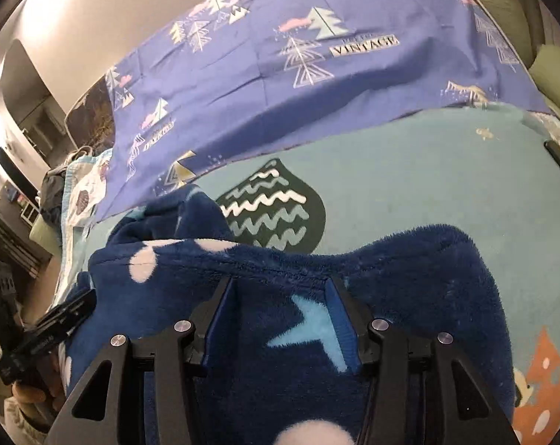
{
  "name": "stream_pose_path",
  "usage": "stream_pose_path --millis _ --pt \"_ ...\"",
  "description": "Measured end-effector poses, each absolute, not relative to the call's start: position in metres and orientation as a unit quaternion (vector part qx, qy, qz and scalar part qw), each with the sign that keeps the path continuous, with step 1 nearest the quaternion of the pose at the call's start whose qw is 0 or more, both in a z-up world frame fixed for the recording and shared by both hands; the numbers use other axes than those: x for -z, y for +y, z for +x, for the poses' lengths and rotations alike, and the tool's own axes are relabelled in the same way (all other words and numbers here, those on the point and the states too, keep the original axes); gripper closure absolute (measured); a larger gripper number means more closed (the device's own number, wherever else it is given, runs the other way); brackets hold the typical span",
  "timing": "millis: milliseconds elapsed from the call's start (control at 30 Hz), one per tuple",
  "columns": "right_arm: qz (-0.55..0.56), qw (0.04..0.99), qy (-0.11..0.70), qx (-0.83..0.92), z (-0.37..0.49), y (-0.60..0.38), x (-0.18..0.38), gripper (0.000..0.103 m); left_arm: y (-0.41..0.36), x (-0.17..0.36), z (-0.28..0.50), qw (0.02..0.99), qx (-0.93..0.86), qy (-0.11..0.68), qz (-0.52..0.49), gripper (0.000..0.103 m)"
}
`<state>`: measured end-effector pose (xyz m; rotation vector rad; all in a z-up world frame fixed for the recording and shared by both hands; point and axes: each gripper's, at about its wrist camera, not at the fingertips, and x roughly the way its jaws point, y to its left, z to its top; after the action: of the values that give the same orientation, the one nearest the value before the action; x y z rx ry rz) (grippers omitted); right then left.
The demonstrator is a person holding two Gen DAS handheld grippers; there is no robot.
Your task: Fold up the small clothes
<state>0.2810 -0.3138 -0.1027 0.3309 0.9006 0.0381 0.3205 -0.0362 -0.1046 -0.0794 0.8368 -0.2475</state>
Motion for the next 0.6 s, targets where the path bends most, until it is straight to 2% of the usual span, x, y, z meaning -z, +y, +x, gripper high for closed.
stream_pose_path --millis 200,233,300,333,367,500,600 --pt "0.160 0.900 0.405 -0.002 0.248 -0.317 0.072 0.052 -0.021 0.065 0.258 0.919 0.135 0.371 -0.030 0.038" --pt "0.171 0.901 0.398 -0.011 0.235 -0.325 0.065 0.052 -0.012 0.057 0.240 0.919 0.144 0.364 -0.033 0.036" --pt "0.176 0.905 0.386 -0.034 0.193 -0.336 0.046 0.048 0.009 0.048 0.208 0.923 0.148 0.353 -0.038 0.025" --pt "0.171 0.908 0.382 -0.036 0.172 -0.340 0.039 0.041 0.024 0.046 0.182 0.927 0.144 0.345 -0.042 0.025" --pt "0.164 0.910 0.379 -0.033 0.148 -0.345 0.035 0.036 0.032 0.046 0.166 0.927 0.143 0.343 -0.044 0.024" --pt "0.169 0.902 0.398 -0.013 0.050 -0.363 0.043 0.035 0.073 0.063 0.091 0.916 0.134 0.369 -0.082 0.024" --pt "0.231 0.883 0.409 -0.010 -0.009 -0.376 0.064 0.035 0.091 0.082 0.058 0.890 0.159 0.395 -0.160 0.024"
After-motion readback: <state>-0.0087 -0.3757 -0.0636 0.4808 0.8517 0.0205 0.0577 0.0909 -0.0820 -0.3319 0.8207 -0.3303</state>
